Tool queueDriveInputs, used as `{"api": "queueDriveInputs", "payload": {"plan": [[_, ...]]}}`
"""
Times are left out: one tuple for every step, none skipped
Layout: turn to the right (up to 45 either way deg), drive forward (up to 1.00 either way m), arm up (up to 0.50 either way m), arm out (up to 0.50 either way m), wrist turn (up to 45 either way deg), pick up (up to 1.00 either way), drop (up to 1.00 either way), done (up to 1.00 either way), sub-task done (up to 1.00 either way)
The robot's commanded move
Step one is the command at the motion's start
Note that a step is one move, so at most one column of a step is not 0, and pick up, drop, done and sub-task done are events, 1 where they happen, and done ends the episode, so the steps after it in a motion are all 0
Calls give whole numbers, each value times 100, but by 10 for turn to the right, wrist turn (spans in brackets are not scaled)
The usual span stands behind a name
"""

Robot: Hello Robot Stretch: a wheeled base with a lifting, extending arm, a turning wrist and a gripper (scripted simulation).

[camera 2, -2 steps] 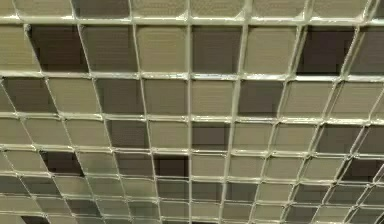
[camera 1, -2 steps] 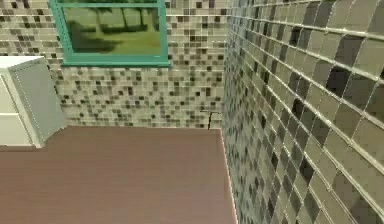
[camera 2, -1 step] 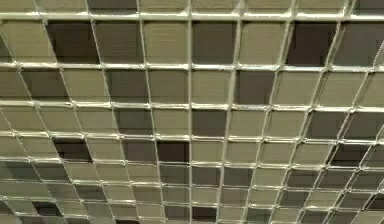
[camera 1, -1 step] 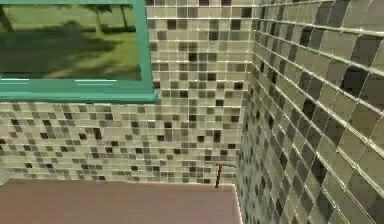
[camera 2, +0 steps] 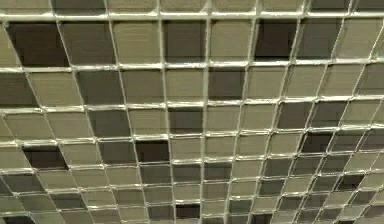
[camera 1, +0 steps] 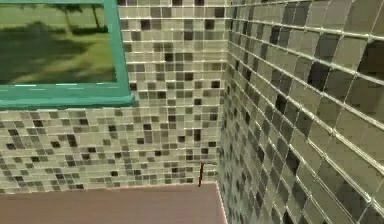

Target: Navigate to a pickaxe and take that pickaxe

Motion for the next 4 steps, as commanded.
{"api": "queueDriveInputs", "payload": {"plan": [[0,60,0,0,0,0,0,0,0],[-450,0,0,0,0,0,0,0,0],[-360,0,0,0,0,0,0,0,0],[0,0,8,0,0,0,0,0,0]]}}
